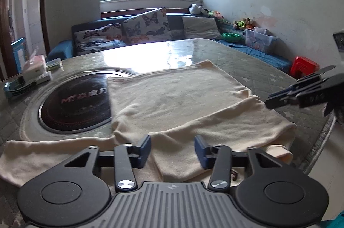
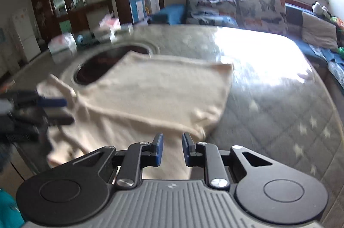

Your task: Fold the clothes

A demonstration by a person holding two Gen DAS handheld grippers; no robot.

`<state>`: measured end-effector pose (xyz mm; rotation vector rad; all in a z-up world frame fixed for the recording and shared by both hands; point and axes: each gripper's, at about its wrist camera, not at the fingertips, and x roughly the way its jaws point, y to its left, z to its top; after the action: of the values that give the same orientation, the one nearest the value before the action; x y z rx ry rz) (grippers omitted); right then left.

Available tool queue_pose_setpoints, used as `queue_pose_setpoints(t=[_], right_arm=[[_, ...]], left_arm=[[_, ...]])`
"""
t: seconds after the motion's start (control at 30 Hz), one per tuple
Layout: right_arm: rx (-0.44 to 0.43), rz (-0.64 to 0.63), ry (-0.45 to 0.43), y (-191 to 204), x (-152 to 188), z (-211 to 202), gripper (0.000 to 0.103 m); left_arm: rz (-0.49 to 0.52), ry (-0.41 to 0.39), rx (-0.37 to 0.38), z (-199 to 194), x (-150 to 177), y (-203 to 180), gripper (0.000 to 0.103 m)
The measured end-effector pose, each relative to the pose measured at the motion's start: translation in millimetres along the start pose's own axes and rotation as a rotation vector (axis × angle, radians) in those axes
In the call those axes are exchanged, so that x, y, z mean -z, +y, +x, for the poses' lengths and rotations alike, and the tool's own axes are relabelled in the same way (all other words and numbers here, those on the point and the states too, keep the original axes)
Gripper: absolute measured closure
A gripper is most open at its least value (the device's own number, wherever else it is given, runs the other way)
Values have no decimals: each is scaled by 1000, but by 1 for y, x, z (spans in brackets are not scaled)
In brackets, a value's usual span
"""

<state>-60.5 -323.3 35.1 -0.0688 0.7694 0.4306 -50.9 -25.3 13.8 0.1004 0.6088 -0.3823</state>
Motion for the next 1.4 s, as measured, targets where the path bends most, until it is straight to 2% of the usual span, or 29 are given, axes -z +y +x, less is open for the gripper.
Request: queue_pose_setpoints(t=[0.07,0.2,0.3,0.37,0.63,0.7,0.73,0.77,0.87,0.97,1.1,1.17,1.23,1.33,1.4], right_arm=[[8,-11,10,-3,10,7,84],[6,-15,12,-6,13,12,84],[10,-38,-18,-9,1,15,84],[14,-57,-21,-11,-5,20,82],[-7,-242,-16,-4,-12,44,79],[-10,-245,-15,-4,-11,45,80],[-11,-247,-15,-5,-11,45,86],[-12,-247,-16,-5,-11,45,90],[15,-240,-22,-6,-10,43,98],[48,-234,-37,-6,-7,41,98],[62,-205,-50,-7,-5,41,97],[60,-200,-52,-7,-5,40,90],[42,-190,-56,-8,-6,34,86],[-24,-191,-65,-2,-4,19,84],[-54,-207,-62,5,1,15,76]], left_arm=[[16,19,6,6,1,-3,66],[16,59,-19,16,2,-1,66],[8,39,-50,14,-2,3,63],[0,35,-63,16,-6,4,57],[15,60,-84,31,-7,4,59],[17,62,-86,35,-8,4,74],[20,59,-96,36,-8,4,85],[23,56,-108,37,-8,5,90],[11,26,-115,34,-13,7,96],[12,-7,-125,32,-17,8,96],[13,25,-123,39,-12,12,95],[22,36,-121,38,-9,11,90],[31,23,-120,31,-7,11,90],[29,9,-128,21,-5,14,72],[24,6,-136,14,-3,17,67]])
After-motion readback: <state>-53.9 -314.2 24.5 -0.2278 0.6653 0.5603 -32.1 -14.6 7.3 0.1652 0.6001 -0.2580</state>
